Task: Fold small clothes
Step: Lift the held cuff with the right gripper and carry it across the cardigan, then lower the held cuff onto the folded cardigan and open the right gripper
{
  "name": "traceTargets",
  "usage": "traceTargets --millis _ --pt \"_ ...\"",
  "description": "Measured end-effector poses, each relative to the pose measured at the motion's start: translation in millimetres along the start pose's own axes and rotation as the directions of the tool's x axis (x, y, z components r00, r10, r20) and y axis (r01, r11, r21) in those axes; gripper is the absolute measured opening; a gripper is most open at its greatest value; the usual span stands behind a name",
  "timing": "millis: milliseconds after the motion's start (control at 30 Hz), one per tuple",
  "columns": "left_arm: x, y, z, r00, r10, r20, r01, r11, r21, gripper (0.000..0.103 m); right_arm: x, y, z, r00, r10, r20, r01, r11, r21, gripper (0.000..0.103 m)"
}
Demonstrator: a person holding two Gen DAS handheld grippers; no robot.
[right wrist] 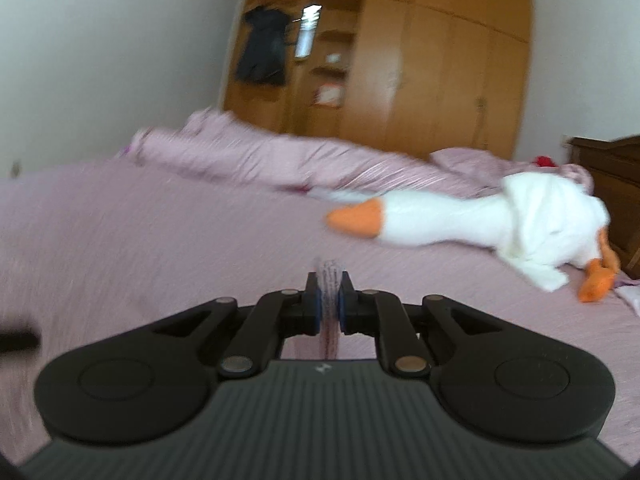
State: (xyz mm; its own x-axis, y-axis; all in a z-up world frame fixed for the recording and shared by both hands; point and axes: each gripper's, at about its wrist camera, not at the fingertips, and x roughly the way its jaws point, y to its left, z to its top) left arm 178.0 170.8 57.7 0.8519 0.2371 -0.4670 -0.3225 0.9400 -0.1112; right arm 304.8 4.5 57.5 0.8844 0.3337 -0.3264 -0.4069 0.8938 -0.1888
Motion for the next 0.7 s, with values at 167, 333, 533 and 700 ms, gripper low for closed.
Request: traceTargets --millis 167,333,533,700 --pt "1.2 9.2 2.5 1.0 0.003 -0.006 -0.003 1.0 -0.028 0.103 7.3 44.5 -41.0 0.996 0.079 -0.044 -0.083 0.991 -0.102 0.013" --pt "7.7 11.8 1.2 0.999 0.018 -0.035 -0.019 0.999 -0.036 0.103 -0.4 59.5 -52.9 0.988 0.149 -0.044 -0.153 0.984 -0.09 0.013" --pt "11.2 12.7 -2.0 0.999 0.022 -0.048 -0.024 0.999 -0.048 0.103 -1.5 66.6 -61.6 0.989 0.136 -0.059 -0.142 0.981 -0.131 0.02" --pt "12.3 15.1 0.0 0.999 0.023 -0.049 -0.026 0.998 -0.06 0.103 3.7 81.3 -67.1 0.989 0.126 -0.079 -0.141 0.964 -0.226 0.033"
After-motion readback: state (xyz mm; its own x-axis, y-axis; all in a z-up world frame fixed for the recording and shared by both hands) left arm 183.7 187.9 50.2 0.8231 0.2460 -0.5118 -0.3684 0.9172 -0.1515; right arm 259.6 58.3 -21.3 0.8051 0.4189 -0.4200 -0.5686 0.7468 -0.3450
